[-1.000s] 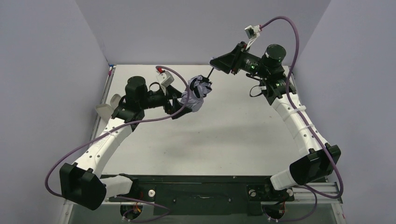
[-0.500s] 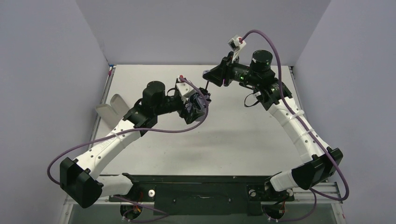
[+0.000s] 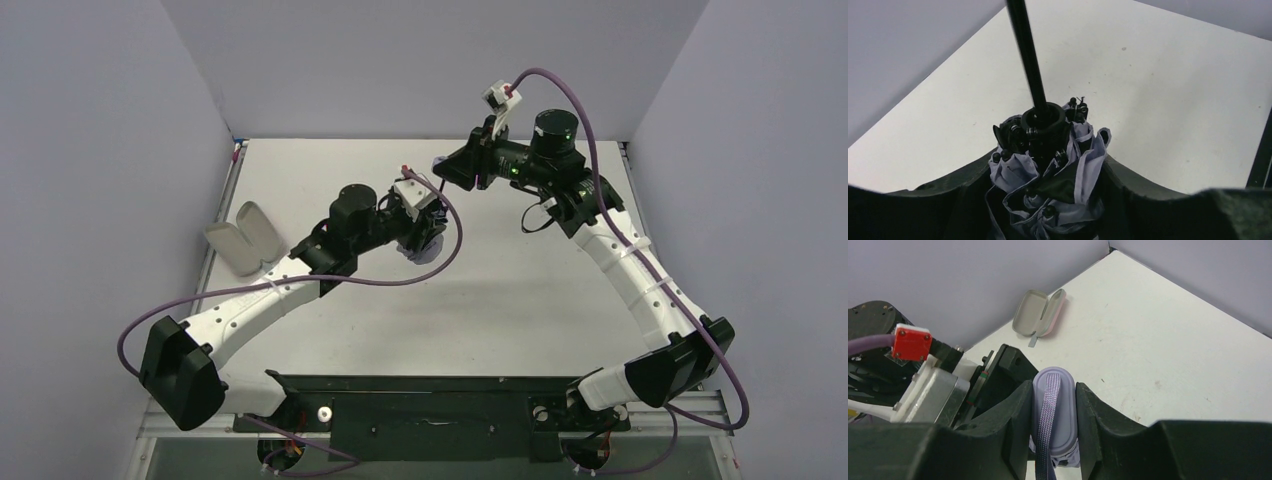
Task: Open the umbrella
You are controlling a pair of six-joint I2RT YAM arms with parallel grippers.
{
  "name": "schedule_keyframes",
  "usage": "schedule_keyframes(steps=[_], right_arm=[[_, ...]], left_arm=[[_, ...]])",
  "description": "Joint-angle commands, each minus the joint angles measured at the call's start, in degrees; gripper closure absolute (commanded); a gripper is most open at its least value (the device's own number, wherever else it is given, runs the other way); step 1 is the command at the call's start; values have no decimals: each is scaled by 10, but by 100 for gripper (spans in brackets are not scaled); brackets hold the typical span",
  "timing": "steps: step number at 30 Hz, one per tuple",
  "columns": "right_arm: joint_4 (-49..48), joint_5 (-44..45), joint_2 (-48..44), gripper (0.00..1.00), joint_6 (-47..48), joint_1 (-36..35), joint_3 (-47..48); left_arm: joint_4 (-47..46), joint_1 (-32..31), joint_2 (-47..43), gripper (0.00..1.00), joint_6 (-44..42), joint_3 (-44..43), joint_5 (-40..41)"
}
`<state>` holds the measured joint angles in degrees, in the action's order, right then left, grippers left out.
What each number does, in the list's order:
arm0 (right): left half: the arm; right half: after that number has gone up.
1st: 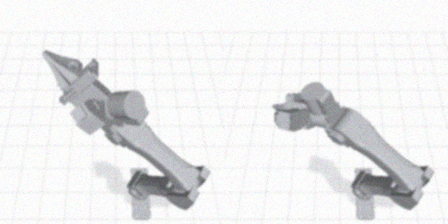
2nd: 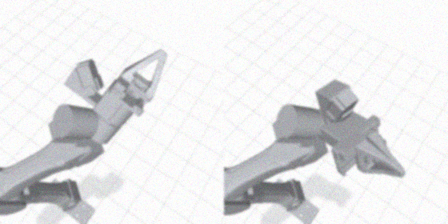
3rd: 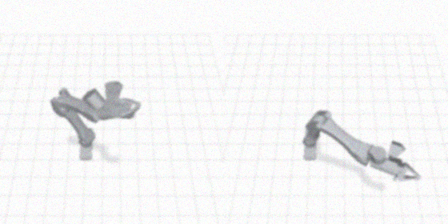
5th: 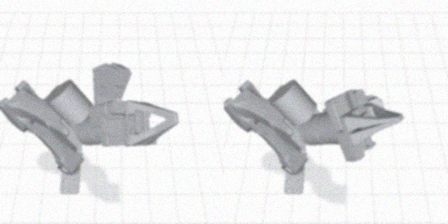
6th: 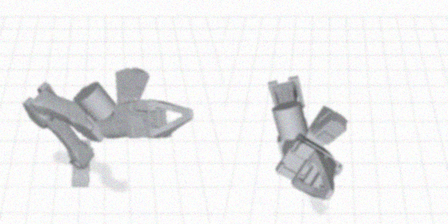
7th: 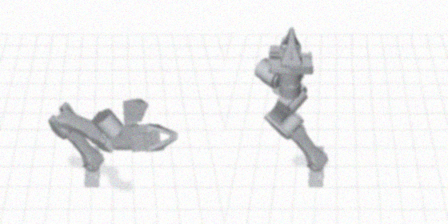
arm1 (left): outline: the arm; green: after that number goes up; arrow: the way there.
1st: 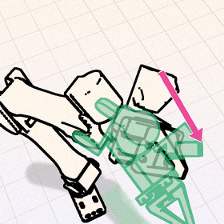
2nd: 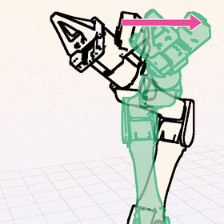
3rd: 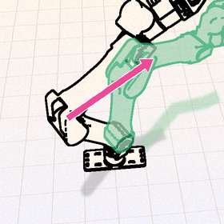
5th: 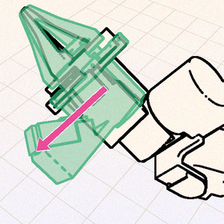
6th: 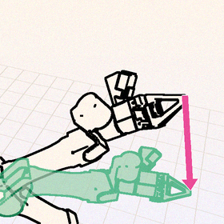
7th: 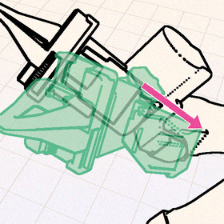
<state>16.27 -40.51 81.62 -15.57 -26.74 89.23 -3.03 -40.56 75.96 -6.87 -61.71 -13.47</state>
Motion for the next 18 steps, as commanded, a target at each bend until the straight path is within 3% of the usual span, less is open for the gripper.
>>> schedule_keyframes(steps=[1,7,9,18], right_arm=[[-44,9,-28,100,-2,-4,47],[-39,13,-24,100,10,1,77],[-43,10,-18,100,1,4,91],[-80,-7,4,100,-62,27,116]], left_arm=[[-37,-4,-14,64,20,29,-27],[-13,-3,-24,94,56,72,-56],[-19,-2,-29,100,61,88,-64],[-24,-2,-50,100,46,113,-78]])
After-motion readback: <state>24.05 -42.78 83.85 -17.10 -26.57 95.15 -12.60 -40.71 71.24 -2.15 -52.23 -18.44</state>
